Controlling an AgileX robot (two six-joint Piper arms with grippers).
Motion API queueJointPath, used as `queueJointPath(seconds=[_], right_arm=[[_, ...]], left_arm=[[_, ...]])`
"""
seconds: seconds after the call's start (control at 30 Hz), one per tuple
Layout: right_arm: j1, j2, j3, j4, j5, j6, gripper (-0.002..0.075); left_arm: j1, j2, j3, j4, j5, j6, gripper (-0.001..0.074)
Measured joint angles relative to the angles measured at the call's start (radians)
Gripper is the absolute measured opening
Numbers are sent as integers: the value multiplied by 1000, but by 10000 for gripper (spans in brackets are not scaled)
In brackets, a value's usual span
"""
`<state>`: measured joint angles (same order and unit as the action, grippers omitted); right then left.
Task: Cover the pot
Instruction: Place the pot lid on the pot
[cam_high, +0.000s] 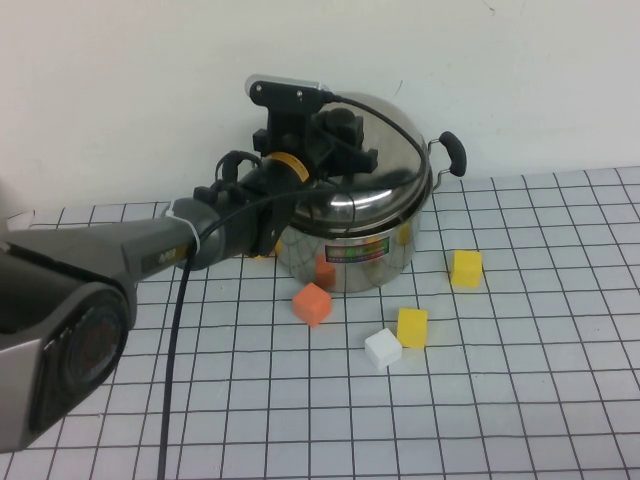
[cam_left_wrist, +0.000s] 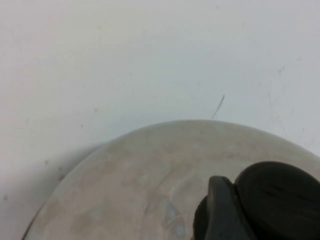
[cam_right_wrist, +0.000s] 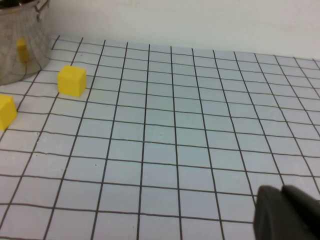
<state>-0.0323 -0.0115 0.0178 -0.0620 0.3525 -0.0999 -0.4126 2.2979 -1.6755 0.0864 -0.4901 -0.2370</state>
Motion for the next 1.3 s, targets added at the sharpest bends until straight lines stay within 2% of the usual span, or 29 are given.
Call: queueJointPath(seconds=[0.57, 0.97, 1.0, 1.17, 1.3], right_arm=[[0, 0, 0, 0, 0, 0, 9], [0, 0, 0, 0, 0, 0, 9], [0, 0, 0, 0, 0, 0, 9], [0, 0, 0, 0, 0, 0, 9], [0, 0, 0, 0, 0, 0, 9]], left_arm=[[0, 22, -10, 17, 58, -16, 333], [0, 21, -17, 108, 88, -87, 338], [0, 21, -17, 109, 88, -89, 349], [0, 19, -17, 125, 98, -90, 537], [0, 13, -17, 126, 116, -94, 563]])
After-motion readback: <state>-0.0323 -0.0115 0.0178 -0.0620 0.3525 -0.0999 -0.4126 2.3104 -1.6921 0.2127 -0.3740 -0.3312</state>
